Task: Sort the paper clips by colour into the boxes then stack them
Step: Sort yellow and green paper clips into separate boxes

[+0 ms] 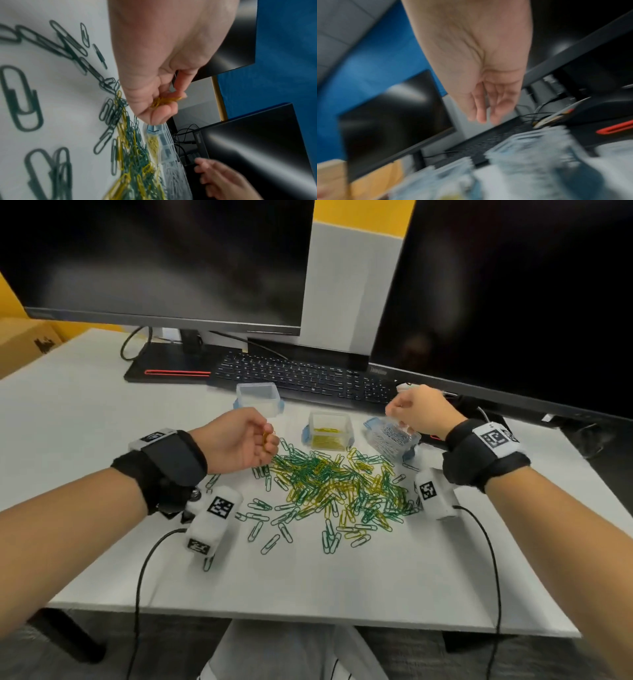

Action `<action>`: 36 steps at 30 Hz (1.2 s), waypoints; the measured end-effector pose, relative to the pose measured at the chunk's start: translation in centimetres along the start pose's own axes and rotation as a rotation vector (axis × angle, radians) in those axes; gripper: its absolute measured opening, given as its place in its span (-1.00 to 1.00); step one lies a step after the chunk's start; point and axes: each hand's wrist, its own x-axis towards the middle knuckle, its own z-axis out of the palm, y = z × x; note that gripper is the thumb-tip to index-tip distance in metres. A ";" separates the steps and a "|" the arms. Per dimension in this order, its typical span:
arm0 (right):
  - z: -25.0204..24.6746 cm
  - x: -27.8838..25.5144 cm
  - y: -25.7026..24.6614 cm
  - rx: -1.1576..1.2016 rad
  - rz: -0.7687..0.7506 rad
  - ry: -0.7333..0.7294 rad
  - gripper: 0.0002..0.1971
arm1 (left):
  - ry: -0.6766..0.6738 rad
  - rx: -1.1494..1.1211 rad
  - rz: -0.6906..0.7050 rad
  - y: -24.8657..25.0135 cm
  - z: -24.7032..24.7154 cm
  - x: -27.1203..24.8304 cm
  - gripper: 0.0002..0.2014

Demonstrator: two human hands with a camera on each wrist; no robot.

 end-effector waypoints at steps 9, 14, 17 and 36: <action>7.6 -5.5 -9.8 -0.102 -0.617 -0.456 -0.84 | 0.108 1.682 0.248 -1.2 2.1 0.7 -0.81; 9.9 -5.3 -9.6 -0.193 -0.622 -0.449 -0.91 | 0.074 1.750 0.259 -1.6 2.4 1.0 -0.85; 9.6 -5.1 -8.7 -0.150 -0.598 -0.447 -0.93 | 0.053 1.734 0.231 -1.6 2.0 0.9 -0.90; 8.6 1.1 -13.2 1.055 0.147 -0.487 -0.87 | 0.080 0.295 0.123 0.9 -3.7 -0.9 -0.86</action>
